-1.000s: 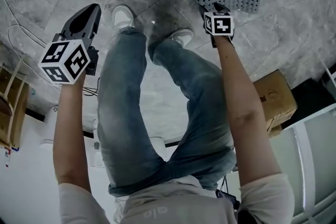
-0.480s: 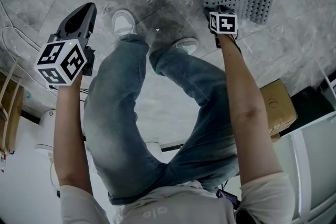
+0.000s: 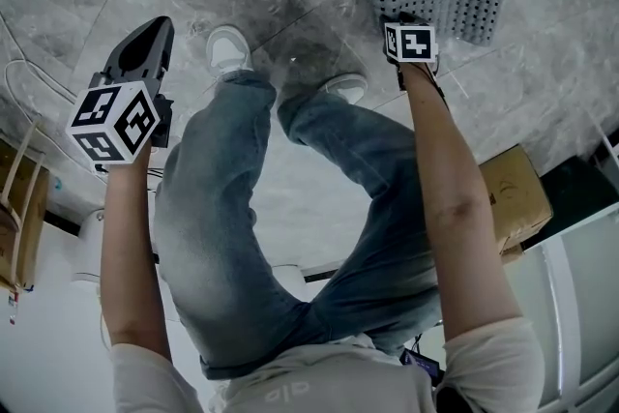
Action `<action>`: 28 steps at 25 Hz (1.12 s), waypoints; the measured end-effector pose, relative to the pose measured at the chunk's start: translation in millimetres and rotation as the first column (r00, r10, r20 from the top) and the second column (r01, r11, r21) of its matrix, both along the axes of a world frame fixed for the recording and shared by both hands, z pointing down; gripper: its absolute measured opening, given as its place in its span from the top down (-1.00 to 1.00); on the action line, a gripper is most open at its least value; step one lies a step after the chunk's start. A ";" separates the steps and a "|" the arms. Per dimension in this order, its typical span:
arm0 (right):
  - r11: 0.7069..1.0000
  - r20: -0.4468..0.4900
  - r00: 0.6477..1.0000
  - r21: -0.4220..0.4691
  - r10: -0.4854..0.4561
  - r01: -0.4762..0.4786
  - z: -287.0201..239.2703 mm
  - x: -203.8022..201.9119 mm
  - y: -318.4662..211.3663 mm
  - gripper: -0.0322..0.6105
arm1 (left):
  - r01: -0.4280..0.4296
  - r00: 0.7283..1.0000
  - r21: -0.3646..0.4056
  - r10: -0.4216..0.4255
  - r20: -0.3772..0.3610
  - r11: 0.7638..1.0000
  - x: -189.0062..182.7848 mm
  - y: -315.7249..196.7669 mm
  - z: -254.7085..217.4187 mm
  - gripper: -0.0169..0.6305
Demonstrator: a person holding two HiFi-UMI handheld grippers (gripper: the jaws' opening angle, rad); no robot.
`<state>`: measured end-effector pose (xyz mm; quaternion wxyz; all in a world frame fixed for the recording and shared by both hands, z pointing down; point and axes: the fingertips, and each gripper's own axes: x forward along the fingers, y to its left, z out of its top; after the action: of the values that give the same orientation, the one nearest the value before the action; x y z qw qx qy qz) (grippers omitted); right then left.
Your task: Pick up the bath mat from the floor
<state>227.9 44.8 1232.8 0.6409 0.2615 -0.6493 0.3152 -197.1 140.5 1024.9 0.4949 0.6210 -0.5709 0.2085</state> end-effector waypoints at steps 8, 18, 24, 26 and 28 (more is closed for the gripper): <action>0.999 -0.027 1.000 0.031 -0.009 0.010 -21.3 -2.5 -10.5 0.52 | 0.015 1.000 0.000 -0.015 -0.017 1.000 -2.3 -3.2 -9.2 0.90; 0.998 0.043 0.999 0.054 0.023 -0.025 -84.5 -26.3 -9.8 0.58 | 0.001 1.000 -0.016 -0.001 -0.026 1.000 1.2 14.6 -59.3 0.90; 0.998 0.064 0.996 0.020 0.056 -0.058 -122.5 -45.0 3.4 0.61 | -0.014 0.999 -0.003 0.014 -0.035 1.000 1.2 7.7 -100.2 0.90; 0.998 0.064 0.996 0.019 0.060 -0.061 -136.3 -49.6 9.3 0.63 | -0.020 0.999 -0.005 0.020 -0.039 1.000 0.1 8.1 -112.7 0.90; 0.998 0.071 0.996 0.030 0.061 -0.064 -151.1 -54.8 11.8 0.64 | -0.026 0.999 -0.003 0.025 -0.045 1.000 -1.5 6.3 -125.3 0.90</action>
<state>173.1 56.7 1081.7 0.6034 0.2808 -0.6676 0.3336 -198.5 146.8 899.6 0.5060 0.6318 -0.5514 0.2020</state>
